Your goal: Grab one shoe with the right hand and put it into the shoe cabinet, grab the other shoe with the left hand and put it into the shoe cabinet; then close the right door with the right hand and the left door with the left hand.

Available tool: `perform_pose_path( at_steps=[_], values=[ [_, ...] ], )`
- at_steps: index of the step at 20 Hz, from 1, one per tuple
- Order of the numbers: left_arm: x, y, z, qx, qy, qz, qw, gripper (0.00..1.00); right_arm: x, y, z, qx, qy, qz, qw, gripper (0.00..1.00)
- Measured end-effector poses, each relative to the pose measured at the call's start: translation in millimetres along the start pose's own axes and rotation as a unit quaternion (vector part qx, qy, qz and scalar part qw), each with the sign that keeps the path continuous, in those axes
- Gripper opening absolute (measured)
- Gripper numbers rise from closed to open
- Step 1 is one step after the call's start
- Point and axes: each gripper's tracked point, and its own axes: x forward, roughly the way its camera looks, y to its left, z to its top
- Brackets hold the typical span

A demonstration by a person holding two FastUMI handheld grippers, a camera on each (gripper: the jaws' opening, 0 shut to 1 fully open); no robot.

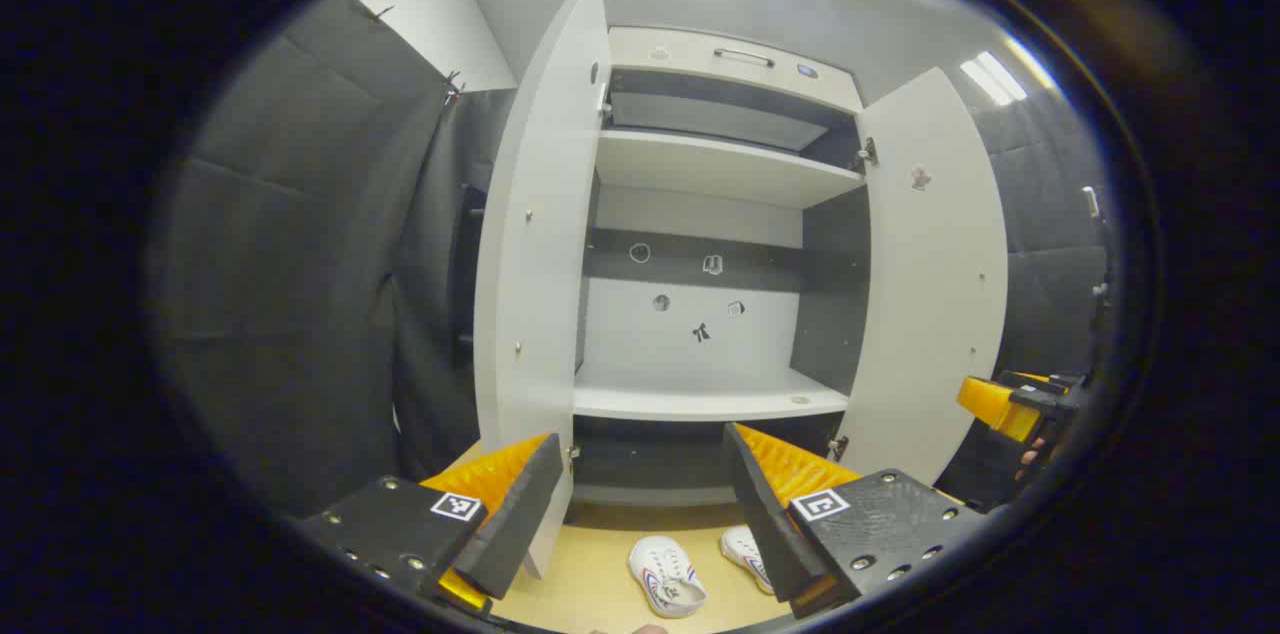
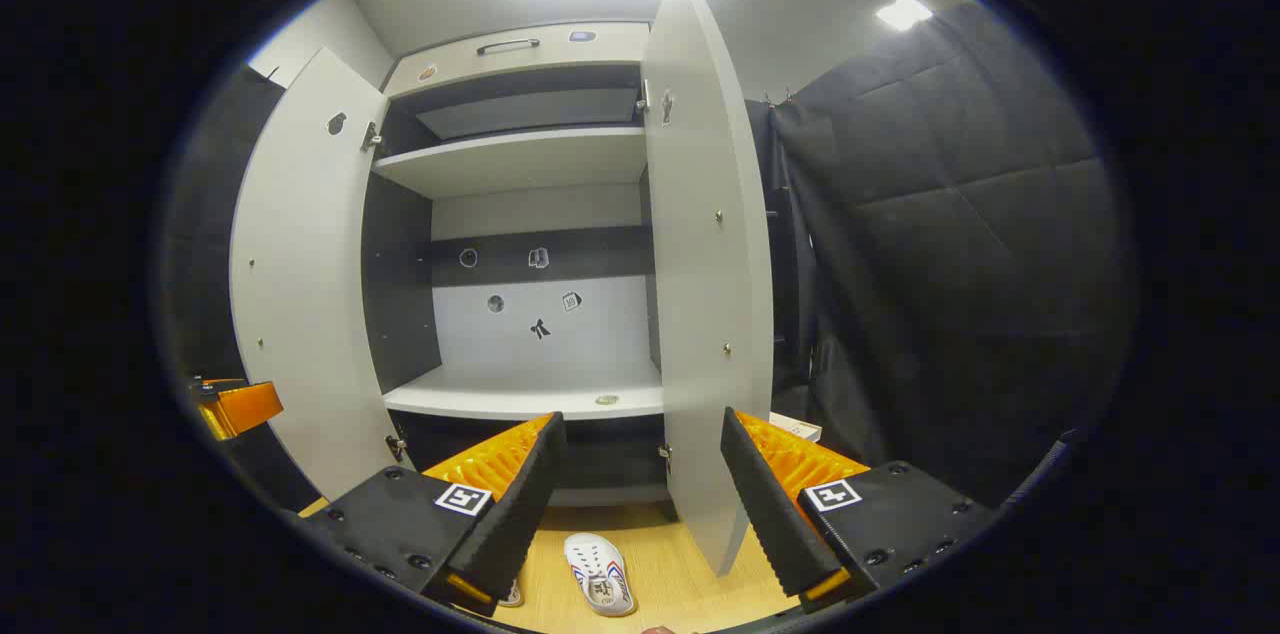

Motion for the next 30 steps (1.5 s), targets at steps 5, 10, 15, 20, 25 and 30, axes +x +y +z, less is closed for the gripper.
perform_pose_path(
  at_steps=[5,10,15,20,25,30],
  values=[
    [-0.3,-0.2,-6.1,0.009,0.001,-0.004,1.0,0.95,-3.5,4.0,-14.2,0.0,0.024,0.003,1.0,0.98],
    [-6.8,-0.3,-19.1,0.003,0.009,-0.011,1.0,0.95,-1.7,11.1,-15.3,0.003,0.03,0.008,1.0,0.98],
    [-12.6,7.2,-26.5,0.013,0.014,-0.01,1.0,0.94,-1.3,19.4,-18.9,0.004,0.052,0.013,0.999,0.98],
    [-22.1,18.2,-40.2,0.019,0.027,-0.001,0.999,0.95,0.8,22.7,-24.9,-0.004,0.071,0.017,0.997,0.98],
    [-25.7,19.6,-44.1,0.018,0.033,-0.007,0.999,0.94,7.7,29.5,-29.7,-0.007,0.092,0.03,0.995,0.98],
    [-27.3,20.1,-46.7,0.03,0.042,0.0,0.999,0.94,25.4,44.6,-61.5,-0.002,0.144,0.058,0.988,0.98]
  ],
)
